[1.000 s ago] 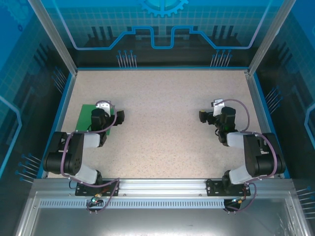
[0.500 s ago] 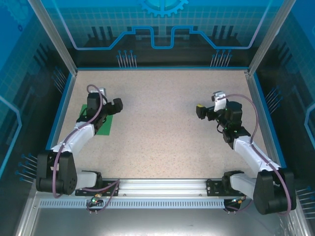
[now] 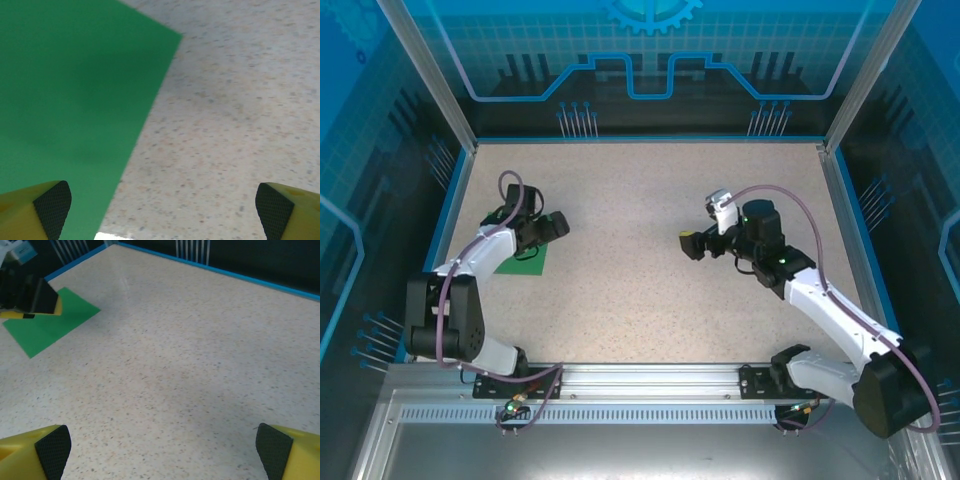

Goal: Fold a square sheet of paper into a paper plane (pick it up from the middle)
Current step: Move the square sheet of paper to the center of the table.

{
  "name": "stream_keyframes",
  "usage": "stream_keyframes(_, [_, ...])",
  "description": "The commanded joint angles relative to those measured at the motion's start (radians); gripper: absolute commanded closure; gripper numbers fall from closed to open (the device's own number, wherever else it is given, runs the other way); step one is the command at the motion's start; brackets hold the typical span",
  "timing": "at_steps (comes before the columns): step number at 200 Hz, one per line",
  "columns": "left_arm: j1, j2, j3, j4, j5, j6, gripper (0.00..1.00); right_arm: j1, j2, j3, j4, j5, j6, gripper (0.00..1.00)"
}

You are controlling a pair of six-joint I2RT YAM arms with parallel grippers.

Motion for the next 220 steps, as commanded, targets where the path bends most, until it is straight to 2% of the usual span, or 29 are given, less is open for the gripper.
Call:
stream_keyframes(1, [0.051, 0.034, 0.021, -0.053, 0.006, -0.023, 0.01, 0.054, 0.048, 0.055, -0.041, 0.023, 0.020, 0.01])
stream_keyframes(63, [0.165, 0.128, 0.083, -0.111, -0.073, -0.059, 0.01, 0.131, 0.197, 0.168, -0.037, 0.019, 0.026, 0.01])
stream_keyframes(91, [0.198, 0.189, 0.109, -0.104, -0.056, -0.068, 0.01, 0.149, 0.233, 0.187, -0.027, 0.007, 0.030, 0.01])
stream_keyframes(126, [0.196, 0.286, 0.170, -0.152, -0.065, -0.052, 0.01, 0.155, 0.260, 0.191, -0.006, -0.017, 0.049, 0.01])
stream_keyframes(171, [0.171, 0.323, 0.204, -0.191, -0.051, -0.046, 0.01, 0.157, 0.302, 0.218, -0.003, -0.027, 0.052, 0.01])
stream_keyframes(195, [0.149, 0.356, 0.234, -0.209, 0.004, -0.043, 0.02, 0.151, 0.317, 0.223, 0.008, -0.015, 0.045, 0.01])
stream_keyframes(220, [0.135, 0.372, 0.259, -0.252, -0.018, -0.035, 0.05, 0.126, 0.328, 0.223, 0.020, -0.038, 0.059, 0.01])
